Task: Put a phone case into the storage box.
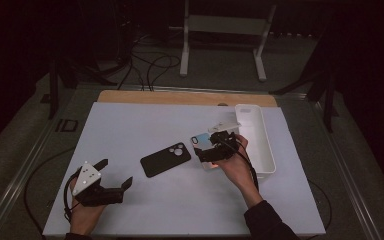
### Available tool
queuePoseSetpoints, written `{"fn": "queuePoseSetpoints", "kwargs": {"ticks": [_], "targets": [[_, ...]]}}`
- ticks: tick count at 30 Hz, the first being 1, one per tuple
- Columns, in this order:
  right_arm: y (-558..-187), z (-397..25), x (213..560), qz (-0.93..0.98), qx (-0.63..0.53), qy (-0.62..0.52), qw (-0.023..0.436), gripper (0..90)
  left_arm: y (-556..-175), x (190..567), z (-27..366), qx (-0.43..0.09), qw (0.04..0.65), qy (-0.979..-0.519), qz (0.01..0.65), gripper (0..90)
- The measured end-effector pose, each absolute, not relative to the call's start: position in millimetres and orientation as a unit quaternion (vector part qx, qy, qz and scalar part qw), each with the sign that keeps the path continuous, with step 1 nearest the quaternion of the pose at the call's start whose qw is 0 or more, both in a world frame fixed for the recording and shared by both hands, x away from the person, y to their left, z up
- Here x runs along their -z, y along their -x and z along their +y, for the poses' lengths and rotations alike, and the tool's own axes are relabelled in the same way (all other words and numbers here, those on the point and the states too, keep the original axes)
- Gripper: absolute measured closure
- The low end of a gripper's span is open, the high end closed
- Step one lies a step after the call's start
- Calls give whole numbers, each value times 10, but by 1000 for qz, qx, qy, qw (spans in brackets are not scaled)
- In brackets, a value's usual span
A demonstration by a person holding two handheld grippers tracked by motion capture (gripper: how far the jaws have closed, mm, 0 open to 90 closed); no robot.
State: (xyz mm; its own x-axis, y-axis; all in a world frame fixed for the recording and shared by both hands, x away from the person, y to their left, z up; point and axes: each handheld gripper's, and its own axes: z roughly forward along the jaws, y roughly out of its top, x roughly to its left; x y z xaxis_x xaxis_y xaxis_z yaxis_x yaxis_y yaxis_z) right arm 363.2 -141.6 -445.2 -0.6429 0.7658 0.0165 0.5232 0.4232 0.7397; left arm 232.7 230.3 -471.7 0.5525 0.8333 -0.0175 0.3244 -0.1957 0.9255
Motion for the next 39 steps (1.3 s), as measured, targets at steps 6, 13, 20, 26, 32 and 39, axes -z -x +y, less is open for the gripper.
{"fn": "queuePoseSetpoints", "kwargs": {"ticks": [6,13,20,26,32,39], "targets": [[-3699,-1354,4554,840,-339,-395,152,74,-2327,4718,2297,-256,494,-730,397,0],[-3755,-1265,4669,849,-304,-409,141,74,-2326,4718,2297,-256,493,-731,396,0],[-3812,-1242,4765,844,-292,-429,137,74,-2328,4720,2293,-256,492,-732,395,0],[-3845,-1212,4853,849,-267,-433,141,74,-2330,4723,2291,-255,492,-733,395,0],[-3857,-1196,4938,849,-241,-446,153,74,-2330,4725,2283,-255,491,-734,394,0],[-3878,-1224,5012,845,-220,-463,151,75,-2330,4726,2280,-254,491,-734,394,0]]}}
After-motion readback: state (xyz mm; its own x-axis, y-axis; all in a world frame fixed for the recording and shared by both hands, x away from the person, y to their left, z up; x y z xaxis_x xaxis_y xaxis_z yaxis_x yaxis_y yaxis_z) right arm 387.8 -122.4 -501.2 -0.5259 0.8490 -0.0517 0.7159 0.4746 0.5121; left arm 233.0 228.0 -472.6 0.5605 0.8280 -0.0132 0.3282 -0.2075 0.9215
